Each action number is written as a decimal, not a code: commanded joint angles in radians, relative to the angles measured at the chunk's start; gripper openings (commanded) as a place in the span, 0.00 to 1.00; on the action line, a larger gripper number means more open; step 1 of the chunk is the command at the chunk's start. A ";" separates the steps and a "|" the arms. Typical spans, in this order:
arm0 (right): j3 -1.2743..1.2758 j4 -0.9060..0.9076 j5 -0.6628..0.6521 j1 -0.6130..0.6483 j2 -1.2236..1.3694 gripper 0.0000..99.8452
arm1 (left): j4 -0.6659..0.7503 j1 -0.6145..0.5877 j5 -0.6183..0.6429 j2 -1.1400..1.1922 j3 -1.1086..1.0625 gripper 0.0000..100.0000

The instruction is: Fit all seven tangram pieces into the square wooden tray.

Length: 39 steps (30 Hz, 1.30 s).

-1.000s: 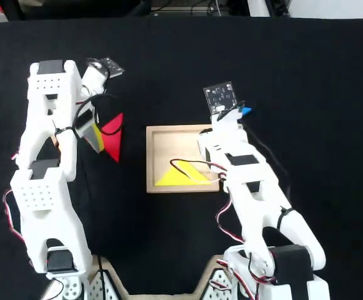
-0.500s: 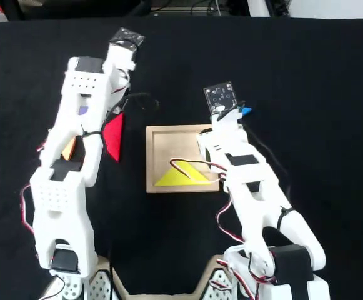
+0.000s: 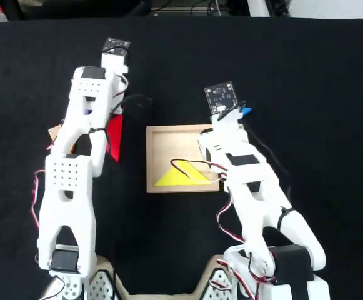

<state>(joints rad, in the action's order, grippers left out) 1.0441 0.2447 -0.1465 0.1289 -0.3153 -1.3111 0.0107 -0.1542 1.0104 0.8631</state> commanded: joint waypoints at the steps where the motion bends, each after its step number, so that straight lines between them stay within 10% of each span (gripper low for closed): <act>1: -0.031 -0.021 0.000 -0.017 -0.039 0.01 | -0.126 0.084 0.002 0.028 0.134 0.03; 14: -0.028 -0.017 0.000 -0.018 -0.044 0.01 | -0.451 0.203 -0.146 0.074 0.163 0.03; 33: -0.025 -0.015 0.000 -0.018 -0.045 0.01 | -0.333 0.097 -0.273 -0.802 -0.874 0.03; 36: -0.025 -0.015 0.000 -0.015 -0.045 0.01 | -0.316 0.022 -0.218 -1.017 -0.966 0.03; 39: -0.028 -0.015 0.000 -0.012 -0.045 0.01 | -0.216 -0.019 0.094 -1.244 -1.084 0.03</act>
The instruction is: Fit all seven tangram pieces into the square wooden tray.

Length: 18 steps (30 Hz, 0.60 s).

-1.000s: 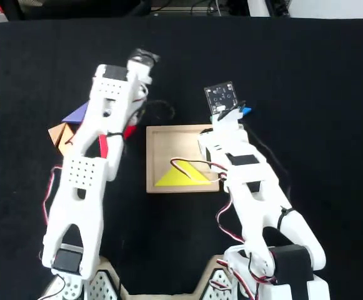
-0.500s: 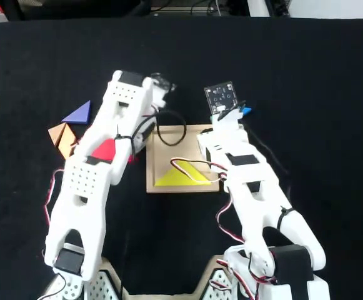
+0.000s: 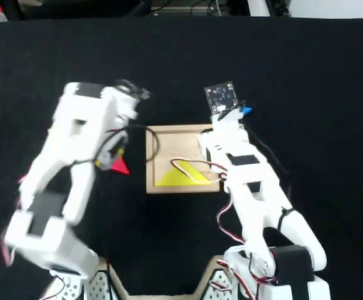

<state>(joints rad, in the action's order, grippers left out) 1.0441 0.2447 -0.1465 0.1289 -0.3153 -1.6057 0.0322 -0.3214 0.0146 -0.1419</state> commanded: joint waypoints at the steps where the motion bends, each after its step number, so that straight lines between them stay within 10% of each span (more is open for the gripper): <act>1: -0.028 -0.015 0.000 -0.012 -0.045 0.01 | 0.130 -0.047 0.370 -0.318 -0.139 0.03; 8: -0.024 -0.015 0.000 -0.012 -0.039 0.01 | 0.678 -0.050 0.448 -0.651 -0.667 0.03; 18: -0.024 -0.017 0.000 -0.011 -0.039 0.01 | 0.651 -0.257 0.284 -0.479 -0.734 0.03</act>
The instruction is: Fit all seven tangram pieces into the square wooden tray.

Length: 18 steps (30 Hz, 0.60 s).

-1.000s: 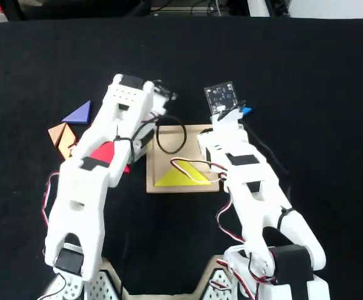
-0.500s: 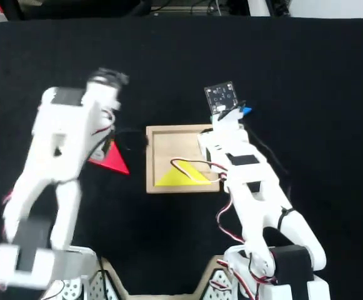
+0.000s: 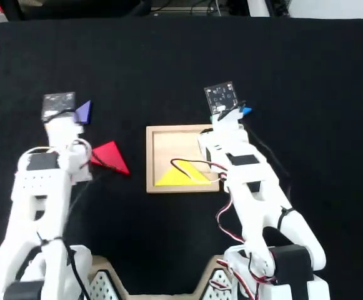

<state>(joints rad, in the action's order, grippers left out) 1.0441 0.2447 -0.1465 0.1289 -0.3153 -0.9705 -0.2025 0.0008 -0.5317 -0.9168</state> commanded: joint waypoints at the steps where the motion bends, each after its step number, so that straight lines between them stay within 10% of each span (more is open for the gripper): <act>1: -0.024 -0.017 0.000 -0.011 -0.039 0.01 | 0.017 -0.021 -0.044 0.104 0.059 0.03; 18: -0.024 -0.017 0.000 -0.012 -0.039 0.01 | 0.068 0.035 -0.043 0.565 0.421 0.03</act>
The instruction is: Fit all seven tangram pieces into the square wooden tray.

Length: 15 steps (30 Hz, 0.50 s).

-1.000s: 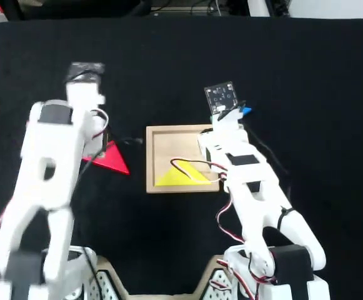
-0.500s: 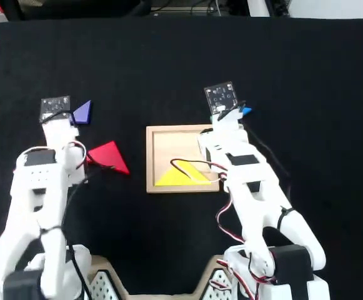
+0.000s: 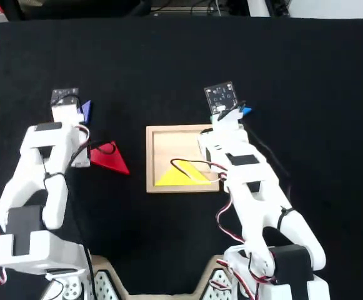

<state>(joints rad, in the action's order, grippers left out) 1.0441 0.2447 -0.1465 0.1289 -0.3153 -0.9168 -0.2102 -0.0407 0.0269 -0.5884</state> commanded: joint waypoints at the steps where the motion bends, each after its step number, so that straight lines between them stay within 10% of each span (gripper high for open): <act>1: -0.024 -0.017 0.000 -0.012 -0.039 0.01 | 0.014 0.058 -0.002 0.012 0.105 0.03; 15: -0.025 -0.015 0.000 -0.011 -0.039 0.01 | 0.115 0.124 0.000 0.123 0.203 0.03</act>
<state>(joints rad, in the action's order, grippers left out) 1.0441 0.2447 -0.1465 0.1289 -0.3153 -0.8401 -0.1074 -0.0437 0.1511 -0.4503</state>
